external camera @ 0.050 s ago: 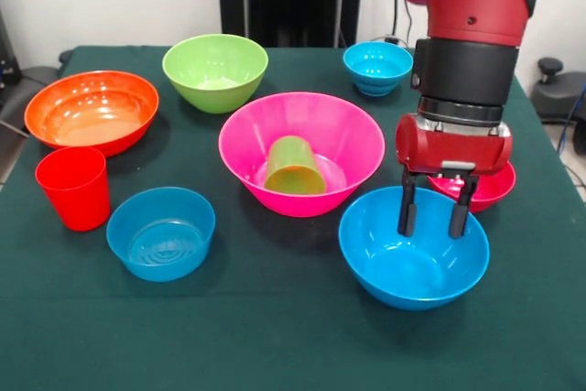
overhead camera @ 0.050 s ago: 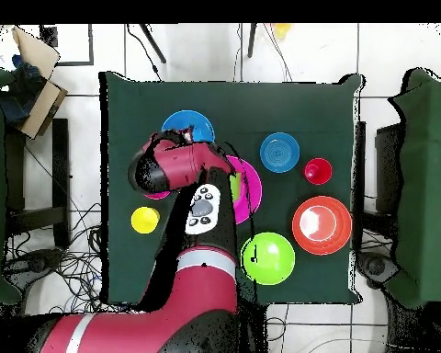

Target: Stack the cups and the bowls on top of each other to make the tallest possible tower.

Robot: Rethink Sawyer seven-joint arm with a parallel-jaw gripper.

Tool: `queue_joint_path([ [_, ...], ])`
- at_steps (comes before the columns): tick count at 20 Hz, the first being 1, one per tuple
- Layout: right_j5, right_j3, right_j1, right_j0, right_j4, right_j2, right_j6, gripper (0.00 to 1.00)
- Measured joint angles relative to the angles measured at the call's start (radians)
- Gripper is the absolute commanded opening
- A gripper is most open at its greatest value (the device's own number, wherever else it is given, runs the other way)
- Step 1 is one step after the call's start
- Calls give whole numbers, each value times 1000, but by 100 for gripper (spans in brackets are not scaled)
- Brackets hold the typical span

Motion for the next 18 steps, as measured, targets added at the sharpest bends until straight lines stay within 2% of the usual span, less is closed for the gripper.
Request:
queue_joint_path([
  [5, -48, 33, 36, 38, 0, -28, 0, 100],
  [10, -55, 56, 57, 75, 0, -57, 0, 100],
  [18, -55, 74, 56, 88, 1, -77, 0, 100],
])
